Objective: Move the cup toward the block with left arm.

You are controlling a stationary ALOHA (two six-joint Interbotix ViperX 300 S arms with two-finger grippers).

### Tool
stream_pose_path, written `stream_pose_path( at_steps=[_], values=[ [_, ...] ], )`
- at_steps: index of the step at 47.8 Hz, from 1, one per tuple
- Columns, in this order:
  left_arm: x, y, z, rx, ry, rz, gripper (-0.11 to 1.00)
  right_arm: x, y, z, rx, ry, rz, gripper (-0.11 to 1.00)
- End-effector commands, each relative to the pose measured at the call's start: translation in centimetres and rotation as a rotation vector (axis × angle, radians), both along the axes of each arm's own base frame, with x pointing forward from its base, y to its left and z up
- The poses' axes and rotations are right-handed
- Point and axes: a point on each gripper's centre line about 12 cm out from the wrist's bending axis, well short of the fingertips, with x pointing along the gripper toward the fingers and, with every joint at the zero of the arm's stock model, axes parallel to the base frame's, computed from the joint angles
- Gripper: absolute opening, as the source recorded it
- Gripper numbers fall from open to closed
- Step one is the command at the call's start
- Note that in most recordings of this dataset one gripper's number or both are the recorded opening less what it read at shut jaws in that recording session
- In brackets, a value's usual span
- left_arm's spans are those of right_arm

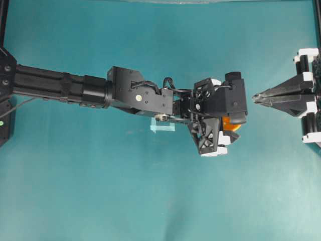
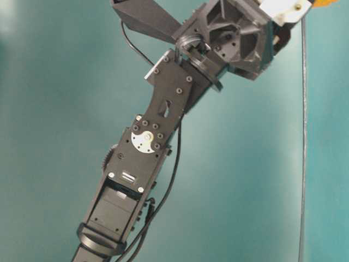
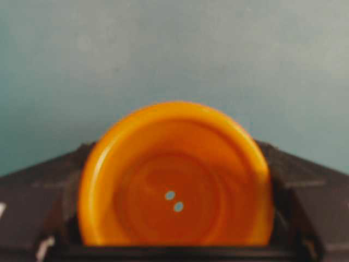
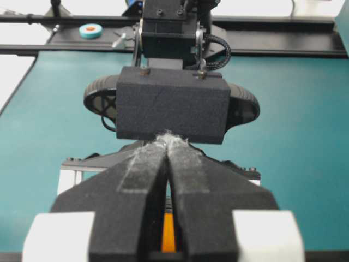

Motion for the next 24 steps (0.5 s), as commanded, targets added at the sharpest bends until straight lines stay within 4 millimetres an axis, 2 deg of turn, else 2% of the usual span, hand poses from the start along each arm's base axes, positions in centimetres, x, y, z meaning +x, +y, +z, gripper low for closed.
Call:
stream_pose_path(
  at_steps=[1,24],
  values=[
    [0.0,0.1,1.6,0.005,-0.032,-0.001,0.63,0.2,0.0,1.3,0.0,-0.035,0.002,0.0],
    [-0.3,1.1,1.0,0.005,-0.023,0.017,0.63,0.2,0.0,1.2,0.0,-0.032,0.002,0.0]
  ],
)
